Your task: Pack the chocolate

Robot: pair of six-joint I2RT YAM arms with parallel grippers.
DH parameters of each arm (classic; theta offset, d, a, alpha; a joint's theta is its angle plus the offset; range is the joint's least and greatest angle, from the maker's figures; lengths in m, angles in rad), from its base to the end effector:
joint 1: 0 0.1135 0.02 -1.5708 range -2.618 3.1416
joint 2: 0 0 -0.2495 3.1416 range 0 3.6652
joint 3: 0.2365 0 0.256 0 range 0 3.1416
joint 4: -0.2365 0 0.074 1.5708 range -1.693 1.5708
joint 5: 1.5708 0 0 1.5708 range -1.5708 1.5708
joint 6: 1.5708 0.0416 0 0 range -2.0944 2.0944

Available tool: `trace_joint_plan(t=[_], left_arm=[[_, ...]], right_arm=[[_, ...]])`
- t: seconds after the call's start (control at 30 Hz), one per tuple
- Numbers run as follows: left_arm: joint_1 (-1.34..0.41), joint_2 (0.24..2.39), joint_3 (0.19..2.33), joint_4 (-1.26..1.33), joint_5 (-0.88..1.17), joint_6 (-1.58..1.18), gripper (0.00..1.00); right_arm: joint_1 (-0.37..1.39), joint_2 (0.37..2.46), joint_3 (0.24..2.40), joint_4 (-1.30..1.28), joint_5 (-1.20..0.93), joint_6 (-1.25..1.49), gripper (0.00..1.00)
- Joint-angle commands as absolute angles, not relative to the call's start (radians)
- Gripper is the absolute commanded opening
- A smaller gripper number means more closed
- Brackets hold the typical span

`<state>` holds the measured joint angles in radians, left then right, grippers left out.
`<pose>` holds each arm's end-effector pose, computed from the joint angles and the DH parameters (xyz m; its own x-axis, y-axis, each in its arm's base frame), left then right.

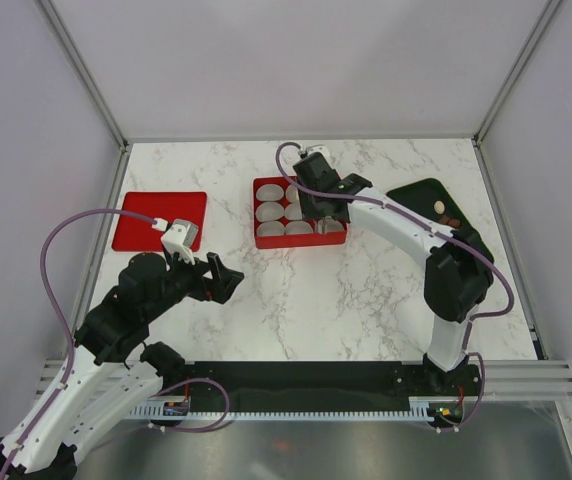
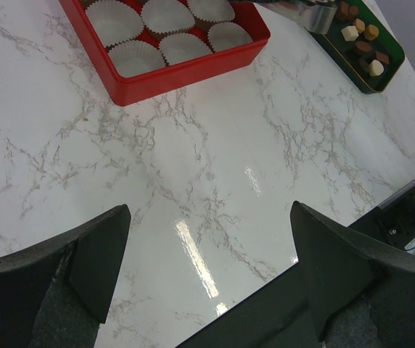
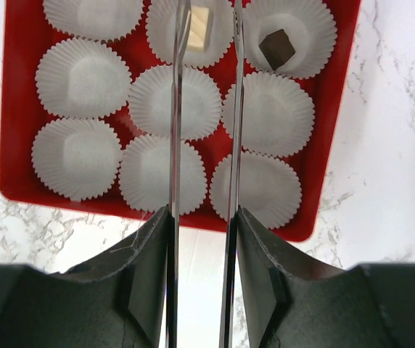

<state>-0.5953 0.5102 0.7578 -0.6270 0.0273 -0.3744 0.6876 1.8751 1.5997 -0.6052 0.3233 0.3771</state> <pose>0.1122 -0.0773 0.3117 -0.4981 -0.1042 -0.8608 0.4291 0.8331 -0.3491 0.3351 0.2581 0.2541 -0.7181 -0.1379 -0.6822 -0.1947 0.9808 0.0067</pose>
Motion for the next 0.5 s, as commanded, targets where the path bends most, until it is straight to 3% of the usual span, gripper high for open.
trace_joint_plan(t=[0.0, 0.3, 0.47], left_arm=[[-0.594, 0.508, 0.756, -0.618, 0.021, -0.377, 1.00], [-0.594, 0.508, 0.756, -0.617, 0.028, -0.377, 1.00], [-0.594, 0.505, 0.755, -0.618, 0.026, -0.377, 1.00]], right_arm=[[0.687, 1.734, 1.571, -0.595, 0.345, 0.353, 0.47], [0.640, 1.508, 1.434, -0.670, 0.368, 0.348, 0.46], [0.502, 1.436, 1.358, -0.712, 0.365, 0.357, 0.47]])
